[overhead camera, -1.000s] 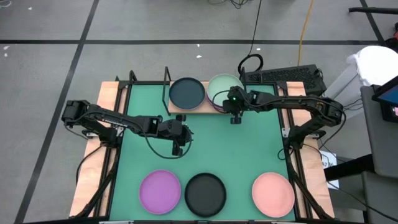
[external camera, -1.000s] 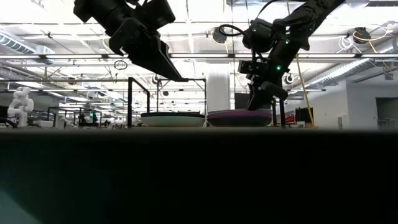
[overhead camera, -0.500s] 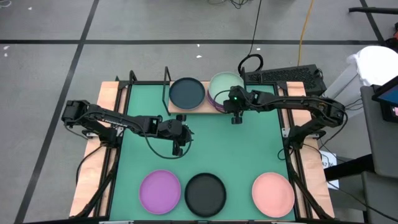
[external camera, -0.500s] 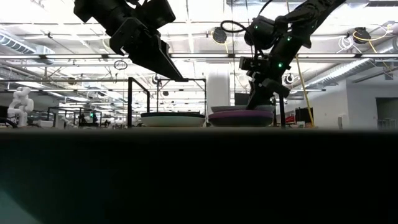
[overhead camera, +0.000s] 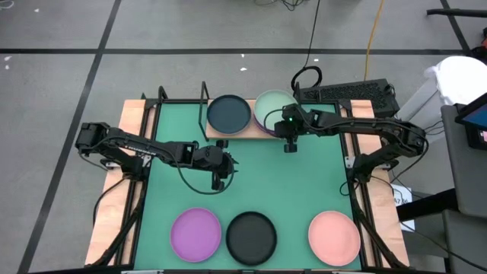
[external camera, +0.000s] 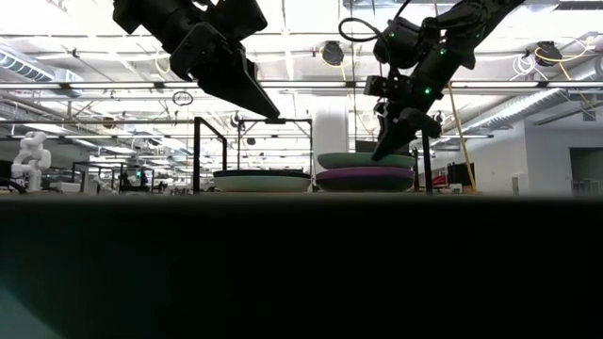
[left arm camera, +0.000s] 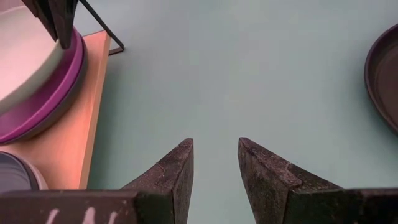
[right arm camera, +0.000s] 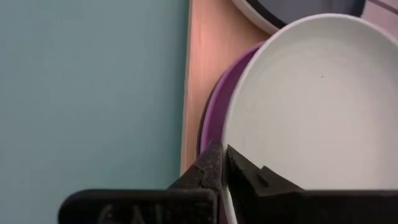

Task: Place and stack plates onto a shelf
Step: Stack the light green plate on top of the purple plate on the shelf

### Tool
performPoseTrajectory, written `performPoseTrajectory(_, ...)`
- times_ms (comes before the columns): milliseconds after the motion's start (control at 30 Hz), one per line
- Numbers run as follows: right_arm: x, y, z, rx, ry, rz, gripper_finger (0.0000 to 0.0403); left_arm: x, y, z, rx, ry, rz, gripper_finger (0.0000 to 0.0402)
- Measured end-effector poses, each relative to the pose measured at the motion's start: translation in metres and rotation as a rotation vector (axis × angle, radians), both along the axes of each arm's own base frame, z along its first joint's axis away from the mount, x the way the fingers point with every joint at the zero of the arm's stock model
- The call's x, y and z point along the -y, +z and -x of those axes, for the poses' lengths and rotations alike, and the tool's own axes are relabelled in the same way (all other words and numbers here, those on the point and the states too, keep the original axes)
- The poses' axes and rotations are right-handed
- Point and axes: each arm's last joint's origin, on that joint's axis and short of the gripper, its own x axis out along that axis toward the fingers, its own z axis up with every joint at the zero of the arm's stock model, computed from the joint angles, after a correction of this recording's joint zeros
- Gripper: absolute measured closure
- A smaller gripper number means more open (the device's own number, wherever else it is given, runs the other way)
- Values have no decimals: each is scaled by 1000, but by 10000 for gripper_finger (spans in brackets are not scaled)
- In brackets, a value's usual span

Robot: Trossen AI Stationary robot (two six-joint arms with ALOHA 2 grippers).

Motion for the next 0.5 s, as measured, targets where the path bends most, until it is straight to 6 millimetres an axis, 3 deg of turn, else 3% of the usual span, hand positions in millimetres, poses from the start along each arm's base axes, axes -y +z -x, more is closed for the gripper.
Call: performPoseTrajectory(500,1,1,-1,27,-32,-9,346,0,0,0,-2,1,1,268)
